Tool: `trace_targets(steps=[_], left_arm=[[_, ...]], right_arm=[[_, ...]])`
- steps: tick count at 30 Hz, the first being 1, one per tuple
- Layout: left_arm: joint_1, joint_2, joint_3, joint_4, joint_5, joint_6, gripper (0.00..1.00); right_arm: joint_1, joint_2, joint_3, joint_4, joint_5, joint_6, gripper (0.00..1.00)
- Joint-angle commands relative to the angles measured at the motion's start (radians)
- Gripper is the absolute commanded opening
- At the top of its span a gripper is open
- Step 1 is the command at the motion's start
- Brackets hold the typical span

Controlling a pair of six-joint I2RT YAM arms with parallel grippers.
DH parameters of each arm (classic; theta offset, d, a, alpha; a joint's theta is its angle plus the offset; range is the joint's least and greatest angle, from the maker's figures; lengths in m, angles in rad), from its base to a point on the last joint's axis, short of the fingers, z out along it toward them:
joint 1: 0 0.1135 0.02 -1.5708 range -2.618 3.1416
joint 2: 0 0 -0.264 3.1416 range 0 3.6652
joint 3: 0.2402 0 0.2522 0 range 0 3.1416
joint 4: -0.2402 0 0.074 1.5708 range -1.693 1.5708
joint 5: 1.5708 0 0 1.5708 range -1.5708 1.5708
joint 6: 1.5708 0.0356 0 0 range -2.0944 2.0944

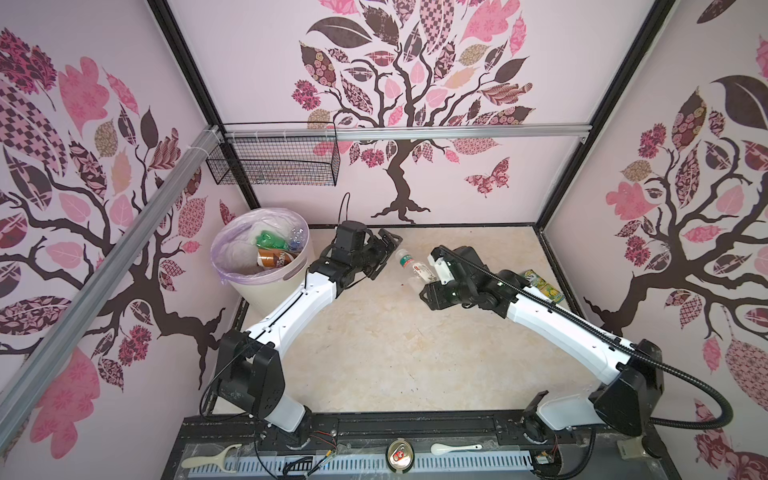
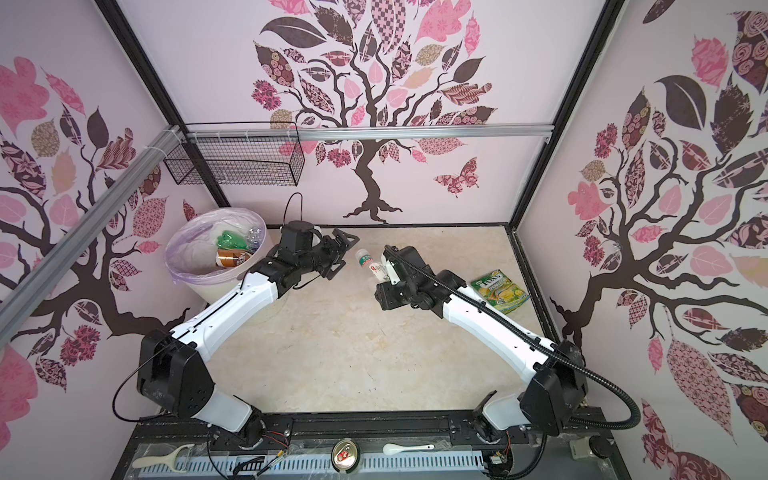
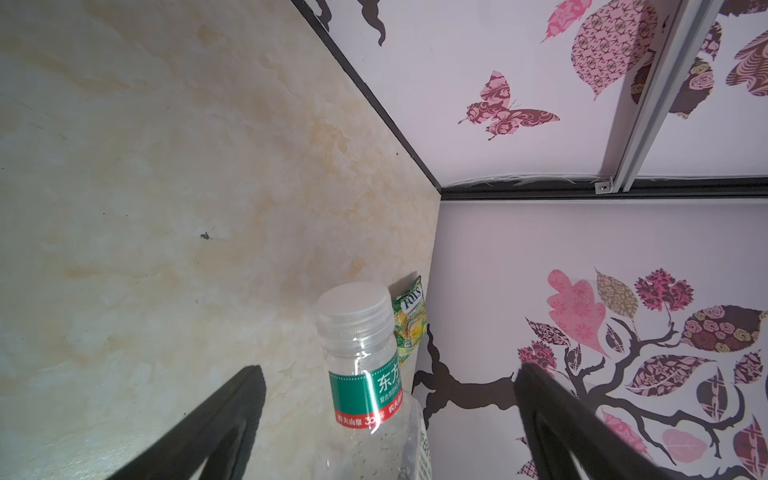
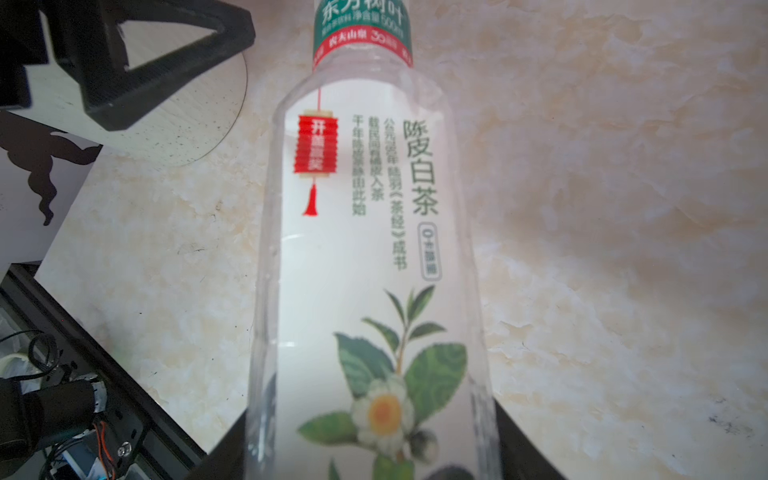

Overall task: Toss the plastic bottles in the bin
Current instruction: 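Lift the tea bottle with the right gripper and carry it toward the left gripper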

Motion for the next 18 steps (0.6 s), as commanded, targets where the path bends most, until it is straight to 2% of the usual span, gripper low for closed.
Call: trace_targets(steps=[1,5,12,18], left_arm=[[-0.001,0.027,0.037,0.03,-0.014,0.027,0.98],[-0.008,0.063,0.063,0.043,-0.002,0.022,0.95],[-0.025,0.085,0.063,0.073,0.006,0.014,0.82],[-0.024,0.079,0.041,0.091,0.015,0.008,0.59]], right_arm=[[0.008,-0.022,0.068,-0.022,-0.003,0.034,0.54],[0.017,-0.008,0.099,-0.025,-0.016,0.043,0.53],[0.052,0.041,0.162,-0.028,-0.029,0.044,0.53],[0.074,0.084,0.194,-0.026,-0.037,0.047,0.54]])
